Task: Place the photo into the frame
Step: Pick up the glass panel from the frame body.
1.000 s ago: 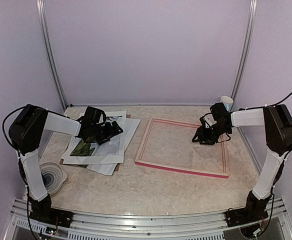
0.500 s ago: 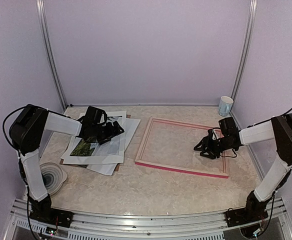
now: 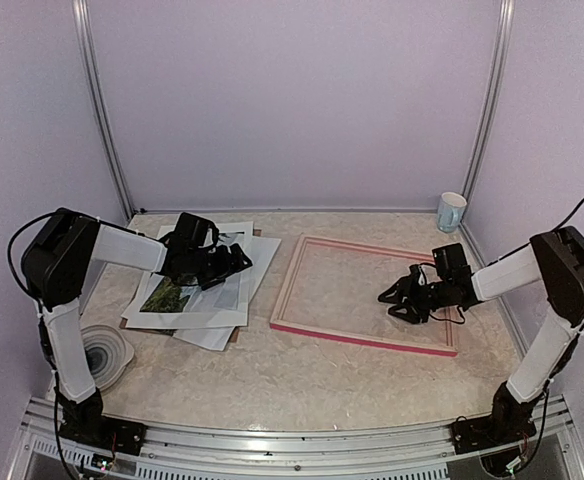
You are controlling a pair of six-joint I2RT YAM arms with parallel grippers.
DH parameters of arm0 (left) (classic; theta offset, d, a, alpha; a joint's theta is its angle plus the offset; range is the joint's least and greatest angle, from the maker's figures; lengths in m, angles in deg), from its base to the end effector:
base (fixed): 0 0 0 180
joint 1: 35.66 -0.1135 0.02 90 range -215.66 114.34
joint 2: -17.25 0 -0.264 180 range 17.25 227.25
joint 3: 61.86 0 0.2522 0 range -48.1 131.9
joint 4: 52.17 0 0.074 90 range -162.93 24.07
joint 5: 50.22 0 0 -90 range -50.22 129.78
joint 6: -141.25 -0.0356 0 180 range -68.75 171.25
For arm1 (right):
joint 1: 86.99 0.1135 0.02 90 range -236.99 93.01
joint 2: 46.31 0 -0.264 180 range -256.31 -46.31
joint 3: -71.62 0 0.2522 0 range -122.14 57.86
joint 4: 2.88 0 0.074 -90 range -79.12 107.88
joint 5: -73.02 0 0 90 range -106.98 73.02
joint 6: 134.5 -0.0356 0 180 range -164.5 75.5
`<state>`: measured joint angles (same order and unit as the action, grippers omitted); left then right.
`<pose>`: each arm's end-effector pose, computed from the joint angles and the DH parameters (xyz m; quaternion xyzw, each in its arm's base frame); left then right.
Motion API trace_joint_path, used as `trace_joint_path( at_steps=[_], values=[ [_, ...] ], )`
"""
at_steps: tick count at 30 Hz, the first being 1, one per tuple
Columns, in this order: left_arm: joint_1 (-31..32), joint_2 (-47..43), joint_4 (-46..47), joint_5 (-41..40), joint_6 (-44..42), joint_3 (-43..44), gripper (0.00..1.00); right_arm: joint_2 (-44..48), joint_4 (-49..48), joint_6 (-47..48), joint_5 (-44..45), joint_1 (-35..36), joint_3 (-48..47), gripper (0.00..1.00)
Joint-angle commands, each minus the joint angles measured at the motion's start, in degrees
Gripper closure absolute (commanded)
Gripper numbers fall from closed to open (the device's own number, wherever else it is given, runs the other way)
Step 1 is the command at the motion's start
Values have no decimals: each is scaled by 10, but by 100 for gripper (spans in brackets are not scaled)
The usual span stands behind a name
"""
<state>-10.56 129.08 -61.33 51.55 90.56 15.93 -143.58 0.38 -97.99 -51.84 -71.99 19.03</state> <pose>0.3650 -0.1790 0.1429 -0.0725 0.9109 -0.2902 0.2841 0.2863 0.0978 0.1214 0.1920 0.8762 0.4238 0.1257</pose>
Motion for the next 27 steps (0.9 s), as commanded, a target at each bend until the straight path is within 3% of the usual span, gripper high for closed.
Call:
trace_joint_path(
  at_steps=[1, 27],
  values=[
    [6, 13, -8, 3, -7, 11, 4, -20, -41, -35, -7, 11, 3, 48],
    [20, 27, -13, 7, -11, 18, 5, -110, -287, -132, -60, 21, 62, 49]
  ],
)
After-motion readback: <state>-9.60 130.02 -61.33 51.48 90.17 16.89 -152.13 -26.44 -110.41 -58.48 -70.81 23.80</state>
